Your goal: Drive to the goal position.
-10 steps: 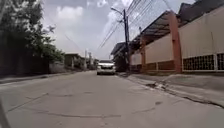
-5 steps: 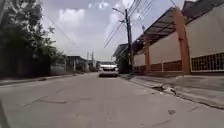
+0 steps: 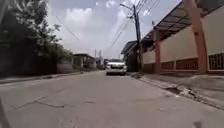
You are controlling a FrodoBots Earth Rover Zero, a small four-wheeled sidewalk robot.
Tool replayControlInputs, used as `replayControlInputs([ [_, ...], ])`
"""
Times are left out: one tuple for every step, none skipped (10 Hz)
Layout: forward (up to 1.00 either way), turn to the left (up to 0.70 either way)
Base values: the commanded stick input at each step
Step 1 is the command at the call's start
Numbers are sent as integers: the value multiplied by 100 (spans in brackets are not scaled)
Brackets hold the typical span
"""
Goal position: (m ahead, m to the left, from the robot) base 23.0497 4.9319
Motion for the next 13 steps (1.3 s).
replayControlInputs([
  [85,34],
  [85,14],
  [85,2],
  [97,0],
  [100,0],
  [100,0],
  [100,0],
  [100,0],
  [100,0],
  [100,0],
  [100,0],
  [100,0],
  [100,0],
])
